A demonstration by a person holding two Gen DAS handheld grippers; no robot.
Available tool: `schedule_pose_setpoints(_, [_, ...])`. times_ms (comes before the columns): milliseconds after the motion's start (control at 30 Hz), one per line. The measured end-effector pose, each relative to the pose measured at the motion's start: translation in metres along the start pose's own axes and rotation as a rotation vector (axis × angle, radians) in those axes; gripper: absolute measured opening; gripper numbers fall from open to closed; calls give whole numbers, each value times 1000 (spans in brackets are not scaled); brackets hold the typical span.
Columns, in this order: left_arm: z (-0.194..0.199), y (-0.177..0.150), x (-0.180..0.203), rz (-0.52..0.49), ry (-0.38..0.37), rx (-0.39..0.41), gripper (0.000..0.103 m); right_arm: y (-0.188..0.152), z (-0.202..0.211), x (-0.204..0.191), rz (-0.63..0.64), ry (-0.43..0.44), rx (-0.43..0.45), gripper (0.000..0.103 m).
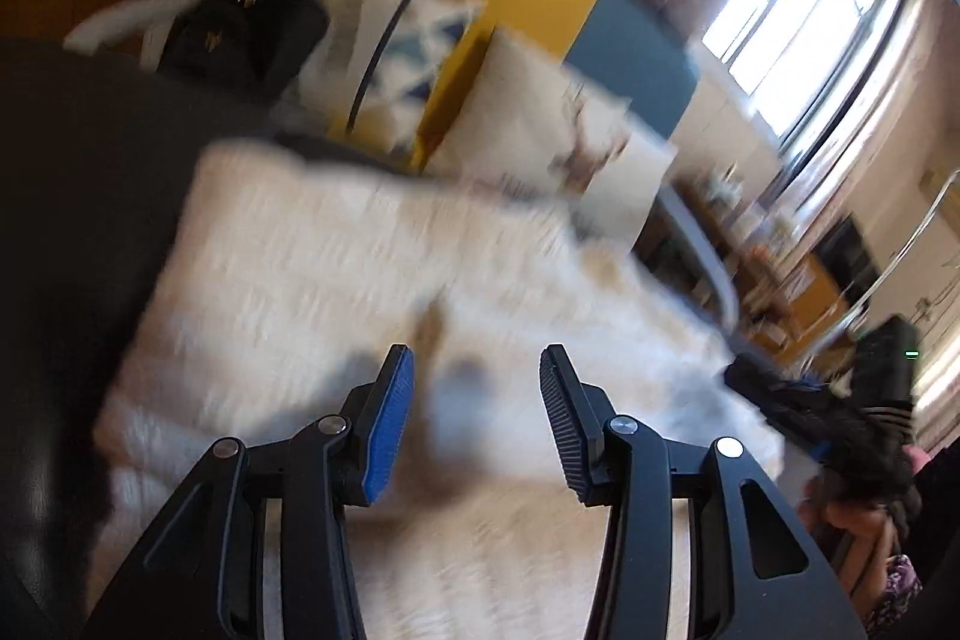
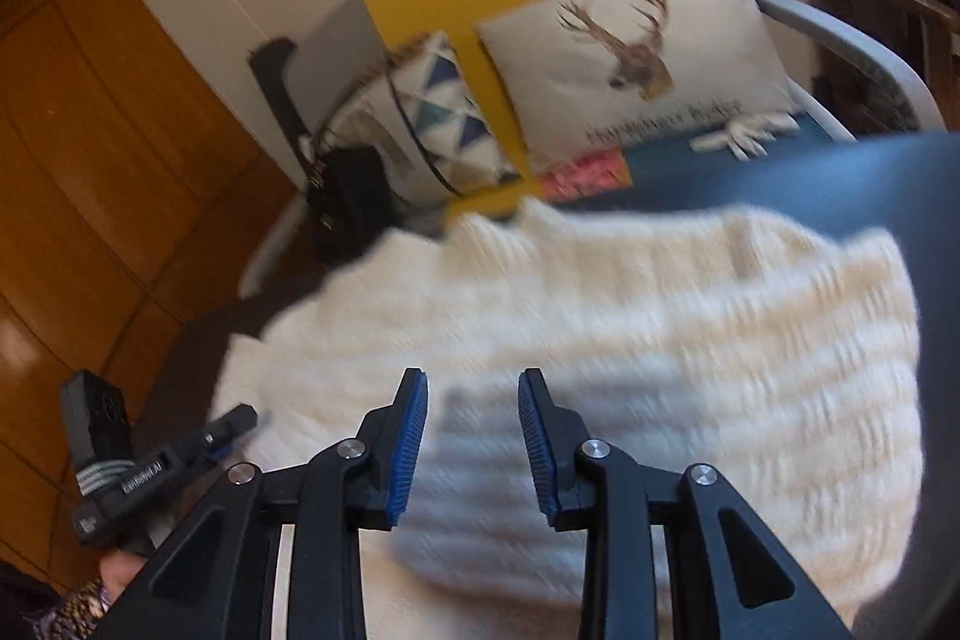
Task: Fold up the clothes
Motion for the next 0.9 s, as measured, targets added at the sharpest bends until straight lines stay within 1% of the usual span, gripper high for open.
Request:
schedule_pose_setpoints(33, [-6,7,11,-28,-4,-8,47,8,-6,0,12,-3,-11,32])
schedule_pose_setpoints(100, [-20,20,34,-84,-11,-27,47,24,-27,2,31,-17,-65,32])
schedule_pose_setpoints(133, [-31,26,41,-108,-8,-51,47,29,-38,3,42,-20,-91,32])
schedule_pose_setpoints(233, [-75,44,55,-151,59,-118,47,42,-71,7,77,-30,-169,32])
schedule_pose_setpoints(300, [-106,51,51,-125,104,-196,47,46,-85,9,92,-22,-190,30])
schedule_pose_setpoints(367, [-130,53,46,-115,143,-245,47,48,-97,10,104,-8,-200,30])
schedule_pose_setpoints(400, [-141,53,44,-129,173,-249,47,49,-102,10,110,-1,-205,30])
schedule_pose_setpoints(467, [-149,50,39,-147,181,-224,47,51,-109,14,107,-12,-201,28])
schedule_pose_setpoints(500, [-148,48,38,-164,165,-197,47,52,-112,17,103,-23,-197,26])
schedule_pose_setpoints(533, [-147,46,37,-175,157,-186,47,53,-113,20,100,-50,-194,23])
schedule_pose_setpoints(567, [-147,44,35,-184,148,-175,47,54,-113,23,96,-89,-189,15])
schedule_pose_setpoints(600, [-145,44,34,-173,140,-167,47,54,-112,27,82,-113,-175,10])
schedule_pose_setpoints(633, [-146,44,32,-167,135,-164,47,52,-111,31,57,-123,-153,8])
schedule_pose_setpoints(667, [-146,45,31,-159,129,-164,47,50,-110,34,31,-130,-133,1])
schedule_pose_setpoints(700, [-145,46,30,-150,122,-164,47,48,-109,37,7,-136,-117,0])
schedule_pose_setpoints(767, [-145,46,29,-143,117,-161,47,51,-109,38,2,-142,-114,0])
schedule_pose_setpoints(833, [-146,46,30,-143,117,-160,47,56,-105,31,29,-120,-124,10])
schedule_pose_setpoints(867, [-146,46,30,-143,117,-160,47,57,-101,27,43,-109,-117,25])
schedule_pose_setpoints(900, [-146,46,30,-142,117,-160,47,58,-94,21,58,-103,-95,28])
Point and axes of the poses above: each gripper's, at about its wrist camera, not at the fingertips, and z roughly against the way its jaws point, x to its right, y to its top, the point moved 1 cm from there along -z, roughly the way its jaws point, and after that the axes turned 13 degrees about z, right-handed, at the moved point
